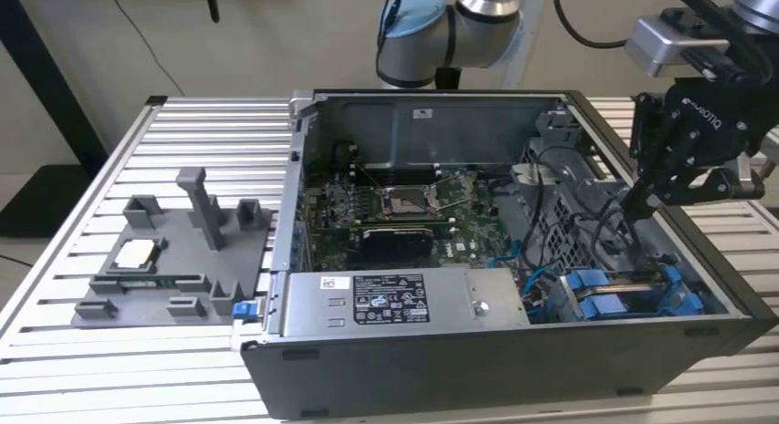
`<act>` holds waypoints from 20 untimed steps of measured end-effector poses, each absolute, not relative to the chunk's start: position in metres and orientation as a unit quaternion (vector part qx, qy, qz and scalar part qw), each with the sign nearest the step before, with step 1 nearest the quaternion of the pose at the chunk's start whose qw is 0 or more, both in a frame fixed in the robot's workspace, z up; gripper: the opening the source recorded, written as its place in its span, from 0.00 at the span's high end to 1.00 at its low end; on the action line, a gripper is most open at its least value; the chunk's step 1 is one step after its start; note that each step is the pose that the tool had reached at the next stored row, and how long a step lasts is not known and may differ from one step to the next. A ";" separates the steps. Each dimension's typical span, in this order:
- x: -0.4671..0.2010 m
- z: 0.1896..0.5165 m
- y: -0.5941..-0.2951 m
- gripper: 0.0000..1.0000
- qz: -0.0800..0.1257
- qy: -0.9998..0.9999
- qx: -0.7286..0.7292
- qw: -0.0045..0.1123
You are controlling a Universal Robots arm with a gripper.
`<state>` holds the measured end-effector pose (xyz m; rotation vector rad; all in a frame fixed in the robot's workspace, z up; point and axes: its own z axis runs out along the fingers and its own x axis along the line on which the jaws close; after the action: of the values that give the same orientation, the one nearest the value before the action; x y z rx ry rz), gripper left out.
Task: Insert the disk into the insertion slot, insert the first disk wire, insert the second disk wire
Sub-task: 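Insert the second disk wire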
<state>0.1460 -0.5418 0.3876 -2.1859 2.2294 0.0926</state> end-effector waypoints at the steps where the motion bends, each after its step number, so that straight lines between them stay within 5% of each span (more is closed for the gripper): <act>1: 0.143 0.388 -0.542 0.84 0.028 0.714 -0.700 0.010; 13: 0.127 0.388 -0.554 0.84 0.020 0.710 -0.703 0.019; 20: 0.124 0.383 -0.557 0.84 0.005 0.710 -0.704 0.034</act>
<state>0.1244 -0.5570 0.3827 -2.1638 2.1832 0.0154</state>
